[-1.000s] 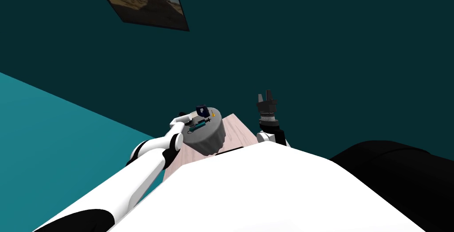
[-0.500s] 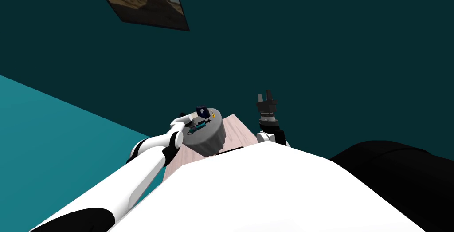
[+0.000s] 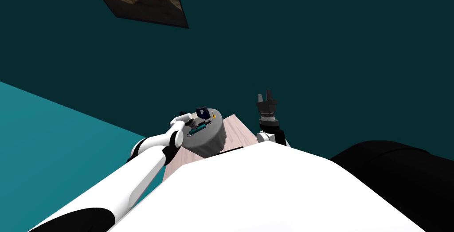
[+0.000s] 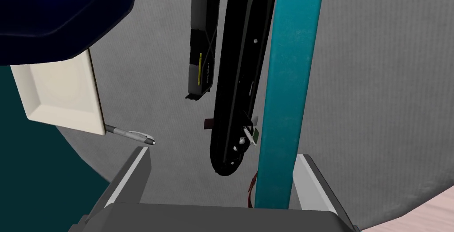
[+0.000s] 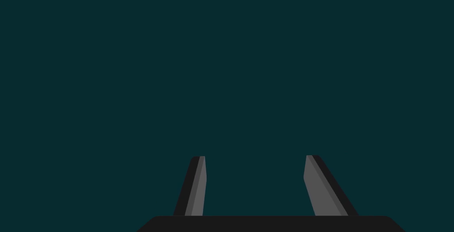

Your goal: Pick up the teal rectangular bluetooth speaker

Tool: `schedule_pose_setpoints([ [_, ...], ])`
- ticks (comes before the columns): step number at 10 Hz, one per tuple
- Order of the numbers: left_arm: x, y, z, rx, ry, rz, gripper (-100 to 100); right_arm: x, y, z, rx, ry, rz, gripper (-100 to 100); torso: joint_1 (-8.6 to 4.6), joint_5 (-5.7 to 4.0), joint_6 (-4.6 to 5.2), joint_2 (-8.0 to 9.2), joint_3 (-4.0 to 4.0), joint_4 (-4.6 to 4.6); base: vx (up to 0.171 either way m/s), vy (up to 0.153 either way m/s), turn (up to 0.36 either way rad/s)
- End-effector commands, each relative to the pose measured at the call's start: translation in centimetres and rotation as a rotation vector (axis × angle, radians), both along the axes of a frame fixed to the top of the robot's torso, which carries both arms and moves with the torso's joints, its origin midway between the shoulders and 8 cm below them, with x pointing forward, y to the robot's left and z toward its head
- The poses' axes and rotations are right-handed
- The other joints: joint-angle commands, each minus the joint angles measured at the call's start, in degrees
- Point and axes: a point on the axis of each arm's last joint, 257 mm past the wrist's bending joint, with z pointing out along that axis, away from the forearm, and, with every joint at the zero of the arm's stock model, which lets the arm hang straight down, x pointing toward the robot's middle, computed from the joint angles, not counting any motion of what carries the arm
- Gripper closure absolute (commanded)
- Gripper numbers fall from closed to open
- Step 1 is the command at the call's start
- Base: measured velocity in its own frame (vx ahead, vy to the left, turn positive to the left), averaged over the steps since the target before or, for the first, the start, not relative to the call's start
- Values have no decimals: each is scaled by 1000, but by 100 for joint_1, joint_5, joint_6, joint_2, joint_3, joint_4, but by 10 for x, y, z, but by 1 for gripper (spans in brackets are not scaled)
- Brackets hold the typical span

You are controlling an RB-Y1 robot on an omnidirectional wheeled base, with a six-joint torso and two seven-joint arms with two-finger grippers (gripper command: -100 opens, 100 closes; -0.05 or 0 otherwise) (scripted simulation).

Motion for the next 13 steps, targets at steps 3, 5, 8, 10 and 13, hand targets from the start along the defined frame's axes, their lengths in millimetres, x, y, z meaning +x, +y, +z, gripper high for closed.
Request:
schedule_pose_setpoints([
  [3,-34,-1,-29,-24,96,23,-100,0,0,0,0,0,0,0,-1,0,0,7,4,1,-2,-1,0],
  [5,-31,-1,-26,-22,88,20,-100,0,0,0,0,0,0,0,1,1,0,1,1,0,11,3,2],
  [8,-33,-1,-28,-23,94,22,0,0,0,0,0,0,0,0,0,0,0,4,3,1,0,0,0],
  [10,-14,-19,-18,-10,55,-29,-100,0,0,0,0,0,0,0,4,2,-8,-4,-1,-1,41,0,255],
  [13,-27,-36,-34,-11,98,-59,-100,0,0,0,0,0,0,0,1,0,-6,-19,-10,-3,56,-2,141],
])
